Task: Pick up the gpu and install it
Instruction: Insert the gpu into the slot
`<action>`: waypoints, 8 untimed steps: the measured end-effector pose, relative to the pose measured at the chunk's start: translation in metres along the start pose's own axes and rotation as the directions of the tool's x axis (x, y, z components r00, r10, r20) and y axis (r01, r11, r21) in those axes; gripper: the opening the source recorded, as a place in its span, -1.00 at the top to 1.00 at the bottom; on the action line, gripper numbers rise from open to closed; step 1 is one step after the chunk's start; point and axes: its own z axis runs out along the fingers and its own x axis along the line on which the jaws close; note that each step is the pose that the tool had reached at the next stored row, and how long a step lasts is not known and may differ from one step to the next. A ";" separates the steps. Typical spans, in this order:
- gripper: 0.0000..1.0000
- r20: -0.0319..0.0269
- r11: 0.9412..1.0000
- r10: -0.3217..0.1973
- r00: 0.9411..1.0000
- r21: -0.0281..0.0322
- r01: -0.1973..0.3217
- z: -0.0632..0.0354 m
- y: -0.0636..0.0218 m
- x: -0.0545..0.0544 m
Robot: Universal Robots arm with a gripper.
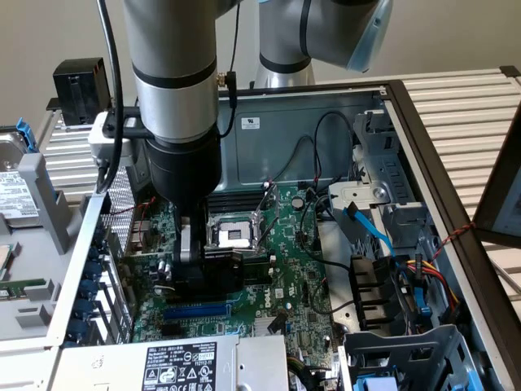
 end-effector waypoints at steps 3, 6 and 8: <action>0.46 0.003 1.000 0.000 1.000 0.000 0.000 0.0010 0.0002 0.000; 0.46 0.004 1.000 0.000 1.000 0.000 0.000 0.0026 0.0002 0.001; 0.46 0.004 1.000 0.000 1.000 0.000 0.000 0.0036 0.0001 0.001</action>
